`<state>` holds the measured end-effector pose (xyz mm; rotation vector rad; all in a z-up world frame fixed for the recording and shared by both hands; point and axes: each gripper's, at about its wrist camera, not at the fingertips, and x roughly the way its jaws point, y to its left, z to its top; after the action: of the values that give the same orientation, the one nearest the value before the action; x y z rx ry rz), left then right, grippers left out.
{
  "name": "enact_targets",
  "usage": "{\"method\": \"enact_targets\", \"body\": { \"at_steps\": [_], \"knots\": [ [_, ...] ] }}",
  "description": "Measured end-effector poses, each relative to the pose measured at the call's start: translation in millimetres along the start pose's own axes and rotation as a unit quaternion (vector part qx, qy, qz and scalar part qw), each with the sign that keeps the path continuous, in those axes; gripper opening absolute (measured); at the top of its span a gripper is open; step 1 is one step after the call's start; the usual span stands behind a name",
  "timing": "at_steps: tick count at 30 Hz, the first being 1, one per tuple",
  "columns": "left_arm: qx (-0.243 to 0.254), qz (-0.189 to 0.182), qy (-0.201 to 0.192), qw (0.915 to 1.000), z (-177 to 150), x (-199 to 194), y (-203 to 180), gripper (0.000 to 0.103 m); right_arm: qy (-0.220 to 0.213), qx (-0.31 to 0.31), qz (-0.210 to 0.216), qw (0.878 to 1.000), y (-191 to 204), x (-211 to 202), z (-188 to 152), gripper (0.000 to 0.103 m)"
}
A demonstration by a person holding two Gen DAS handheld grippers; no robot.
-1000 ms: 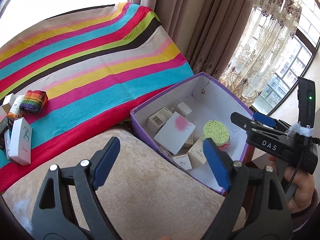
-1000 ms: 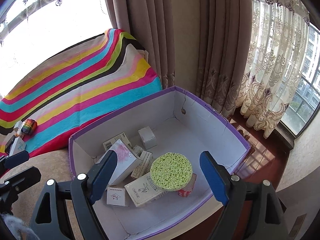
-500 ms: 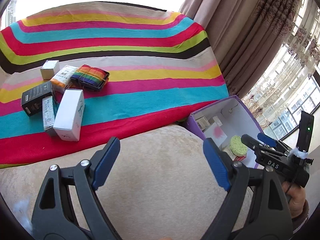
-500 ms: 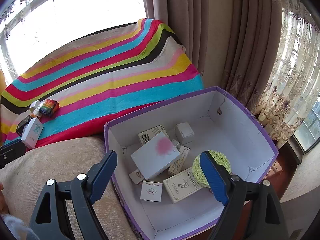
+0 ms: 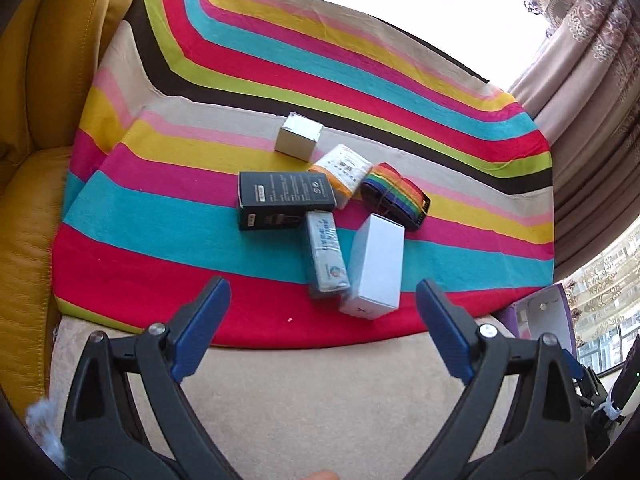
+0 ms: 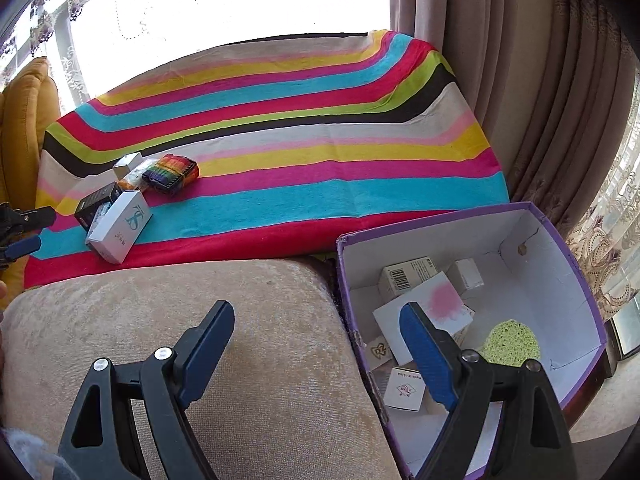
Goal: Organize objects
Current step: 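Move both grippers back toward the remaining items, then grasp the black instruction box with the left gripper while the right grasps the rainbow strap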
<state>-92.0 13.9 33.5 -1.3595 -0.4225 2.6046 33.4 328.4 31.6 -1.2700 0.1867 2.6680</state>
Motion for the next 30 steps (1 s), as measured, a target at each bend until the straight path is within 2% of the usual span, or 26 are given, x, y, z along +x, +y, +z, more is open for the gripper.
{"method": "enact_targets", "body": {
  "at_steps": [5, 10, 17, 20, 23, 25, 30],
  "knots": [
    [-0.015, 0.025, 0.016, 0.9994, 32.2, 23.1, 10.9, 0.102, -0.002, -0.012, 0.007, 1.000, 12.4, 4.5, 7.6, 0.086],
    [-0.029, 0.053, 0.046, 0.9971, 59.6, 61.0, 10.5, 0.103, -0.004, -0.024, 0.011, 1.000, 22.0, 6.2, 11.5, 0.086],
    [-0.043, 0.085, 0.087, 0.9917, 66.8, 102.6, 11.6, 0.103, 0.000, -0.027, 0.022, 0.999, 26.4, 11.9, 17.4, 0.086],
    [-0.044, 0.094, 0.086, 0.9909, 62.7, 110.4, 12.7, 0.103, 0.001, -0.031, 0.028, 0.999, 32.1, 14.8, 22.3, 0.086],
    [-0.052, 0.086, 0.083, 0.9915, 57.9, 115.5, 19.3, 0.102, 0.002, -0.039, 0.036, 0.999, 40.9, 17.4, 29.4, 0.086],
    [-0.059, 0.071, 0.084, 0.9921, 56.3, 116.0, 23.2, 0.091, 0.003, -0.043, 0.043, 0.998, 48.1, 20.6, 35.4, 0.086],
    [-0.067, 0.049, 0.044, 0.9955, 52.7, 97.9, 30.7, 0.091, 0.003, -0.060, 0.056, 0.997, 69.2, 32.8, 57.7, 0.086]
  ]
}}
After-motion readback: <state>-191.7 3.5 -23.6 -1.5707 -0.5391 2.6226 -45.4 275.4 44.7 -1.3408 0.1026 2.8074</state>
